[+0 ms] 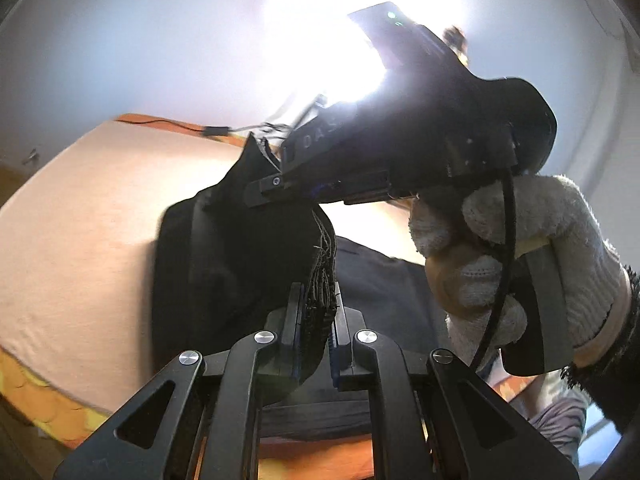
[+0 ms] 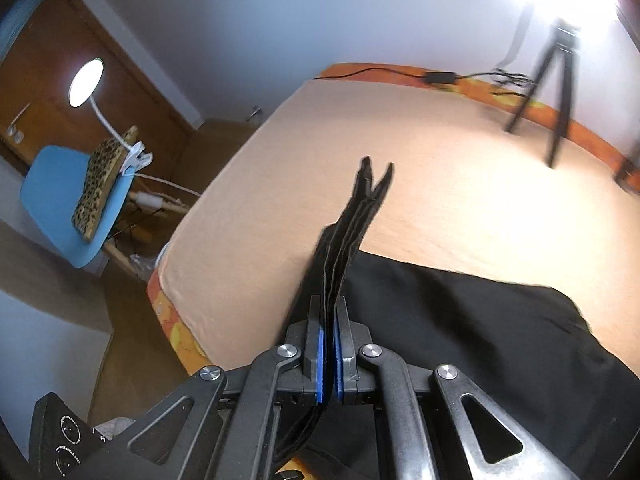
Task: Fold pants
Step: 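Lift the black trousers with both grippers and fold them over onto themselves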
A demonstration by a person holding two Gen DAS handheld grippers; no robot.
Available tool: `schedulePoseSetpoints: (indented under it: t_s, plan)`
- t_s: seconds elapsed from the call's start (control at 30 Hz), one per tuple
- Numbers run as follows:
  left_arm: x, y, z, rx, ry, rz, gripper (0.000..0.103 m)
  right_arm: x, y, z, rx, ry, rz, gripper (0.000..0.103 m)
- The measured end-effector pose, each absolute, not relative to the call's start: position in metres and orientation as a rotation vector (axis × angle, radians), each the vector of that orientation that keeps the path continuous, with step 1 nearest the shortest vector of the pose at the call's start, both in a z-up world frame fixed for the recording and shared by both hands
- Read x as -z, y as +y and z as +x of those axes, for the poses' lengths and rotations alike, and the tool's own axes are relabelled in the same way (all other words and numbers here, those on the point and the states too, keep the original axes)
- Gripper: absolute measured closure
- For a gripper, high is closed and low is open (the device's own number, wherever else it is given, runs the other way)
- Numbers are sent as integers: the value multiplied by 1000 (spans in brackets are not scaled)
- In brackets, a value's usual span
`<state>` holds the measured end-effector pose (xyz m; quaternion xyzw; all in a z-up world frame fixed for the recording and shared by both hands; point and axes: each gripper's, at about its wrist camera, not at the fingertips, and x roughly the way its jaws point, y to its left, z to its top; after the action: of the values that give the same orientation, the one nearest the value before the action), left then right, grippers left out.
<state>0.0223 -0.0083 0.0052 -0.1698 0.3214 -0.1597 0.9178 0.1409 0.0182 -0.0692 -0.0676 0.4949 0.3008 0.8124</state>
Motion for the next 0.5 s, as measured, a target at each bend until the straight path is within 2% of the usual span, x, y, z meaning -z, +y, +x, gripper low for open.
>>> schedulePoseSetpoints:
  t_s: [0.23,0.5]
  plan:
    - [-4,-70,45,431,702,-262,94,69,-44,141,-569,1048,-117,102]
    - [4,-96,93,544,725,-194,94,67,-126,132,-474,1028,-68,102]
